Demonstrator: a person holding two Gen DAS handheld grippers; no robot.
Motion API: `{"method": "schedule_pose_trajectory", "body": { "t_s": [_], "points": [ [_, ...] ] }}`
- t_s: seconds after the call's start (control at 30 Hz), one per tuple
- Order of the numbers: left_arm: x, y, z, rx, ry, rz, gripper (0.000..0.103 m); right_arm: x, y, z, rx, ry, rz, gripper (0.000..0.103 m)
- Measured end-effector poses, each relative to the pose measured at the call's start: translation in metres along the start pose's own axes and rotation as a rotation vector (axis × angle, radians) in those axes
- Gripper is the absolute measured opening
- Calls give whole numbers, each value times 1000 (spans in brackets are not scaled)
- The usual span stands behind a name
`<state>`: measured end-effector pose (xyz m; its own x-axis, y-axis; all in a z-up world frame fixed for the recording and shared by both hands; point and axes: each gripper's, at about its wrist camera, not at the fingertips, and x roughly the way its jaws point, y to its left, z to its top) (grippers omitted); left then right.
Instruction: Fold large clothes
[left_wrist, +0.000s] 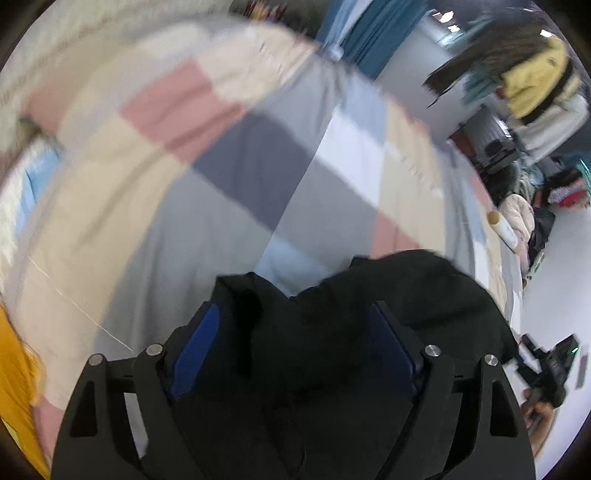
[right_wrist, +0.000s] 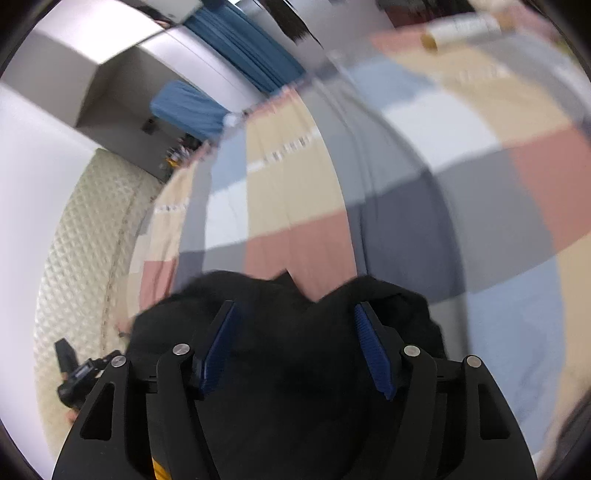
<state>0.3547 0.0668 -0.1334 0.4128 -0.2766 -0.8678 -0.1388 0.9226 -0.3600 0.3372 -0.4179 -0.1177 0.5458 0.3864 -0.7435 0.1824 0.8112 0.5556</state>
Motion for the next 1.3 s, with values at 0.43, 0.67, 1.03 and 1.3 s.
{"method": "schedule_pose_trajectory", "body": {
  "t_s": [0.43,0.67,1.03,1.3],
  "points": [
    [26,-123,-46,388,-250,39,83,63,119,-60,-417,-120,-134,80],
    [86,-125,-50,434,-220,102,83,126,104,-70,-442,-90,-190,80],
    [125,-116,-39,386,-186,83,83,175,86,-56,-416,-79,-214,81],
    [108,-105,-55,392,-205,101,84,155,84,-66,-433,-94,-177,81]
  ]
}}
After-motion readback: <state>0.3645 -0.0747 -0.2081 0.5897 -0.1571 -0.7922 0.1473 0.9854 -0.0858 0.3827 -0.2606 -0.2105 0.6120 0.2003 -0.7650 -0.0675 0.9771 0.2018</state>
